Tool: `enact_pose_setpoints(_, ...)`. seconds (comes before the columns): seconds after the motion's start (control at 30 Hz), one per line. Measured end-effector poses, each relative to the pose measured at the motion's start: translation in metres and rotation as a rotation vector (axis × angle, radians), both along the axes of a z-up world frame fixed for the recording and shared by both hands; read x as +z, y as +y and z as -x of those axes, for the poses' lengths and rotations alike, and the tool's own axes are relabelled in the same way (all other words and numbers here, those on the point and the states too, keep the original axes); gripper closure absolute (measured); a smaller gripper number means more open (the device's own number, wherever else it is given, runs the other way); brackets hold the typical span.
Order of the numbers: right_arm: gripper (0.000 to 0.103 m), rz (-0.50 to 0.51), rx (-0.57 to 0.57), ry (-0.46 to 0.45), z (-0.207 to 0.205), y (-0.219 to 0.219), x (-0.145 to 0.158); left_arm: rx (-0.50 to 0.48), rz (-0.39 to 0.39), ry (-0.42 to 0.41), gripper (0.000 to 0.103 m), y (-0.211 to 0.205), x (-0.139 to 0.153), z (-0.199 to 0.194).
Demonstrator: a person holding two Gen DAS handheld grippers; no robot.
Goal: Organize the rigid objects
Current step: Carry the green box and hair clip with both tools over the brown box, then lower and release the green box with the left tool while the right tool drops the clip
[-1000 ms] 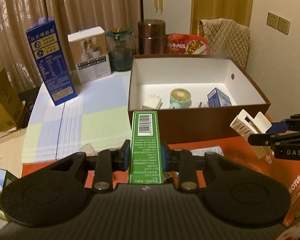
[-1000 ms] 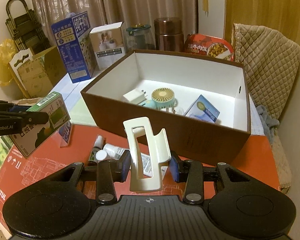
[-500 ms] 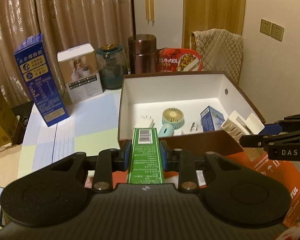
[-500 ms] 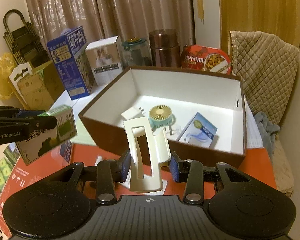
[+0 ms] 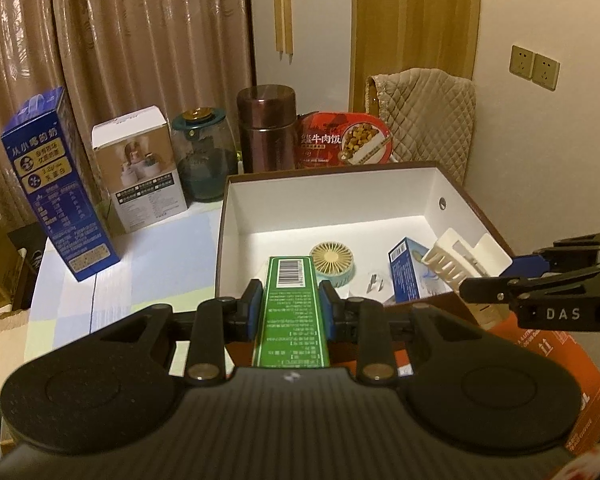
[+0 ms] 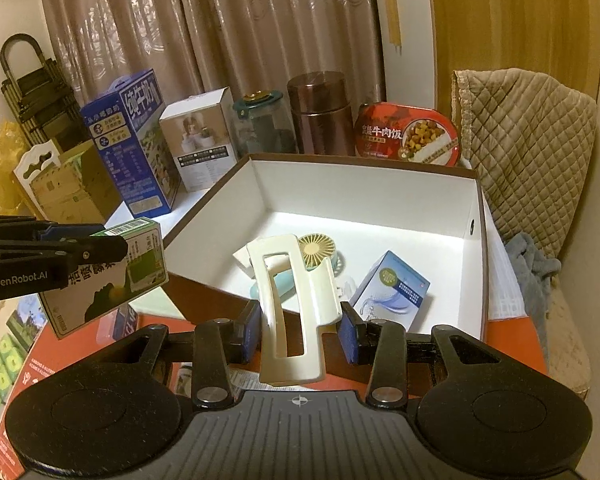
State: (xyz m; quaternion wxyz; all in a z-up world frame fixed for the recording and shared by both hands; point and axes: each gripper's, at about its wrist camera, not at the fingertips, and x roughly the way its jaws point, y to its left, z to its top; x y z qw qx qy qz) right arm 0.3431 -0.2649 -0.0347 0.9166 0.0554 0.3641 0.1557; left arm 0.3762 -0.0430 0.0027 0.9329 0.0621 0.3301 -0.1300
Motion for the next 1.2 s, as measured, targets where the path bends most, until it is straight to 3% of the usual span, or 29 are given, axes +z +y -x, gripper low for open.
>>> enact_pose_setpoints(0.63, 0.066, -0.018, -0.060, 0.012, -0.049, -0.003, 0.008, -0.015, -0.001, -0.008, 0.077, -0.014, -0.002, -0.056)
enact_pose_setpoints(1.2, 0.066, -0.036, -0.143, 0.101, -0.114, -0.010, -0.020, -0.027, -0.023, 0.045, 0.077, -0.035, -0.032, -0.125)
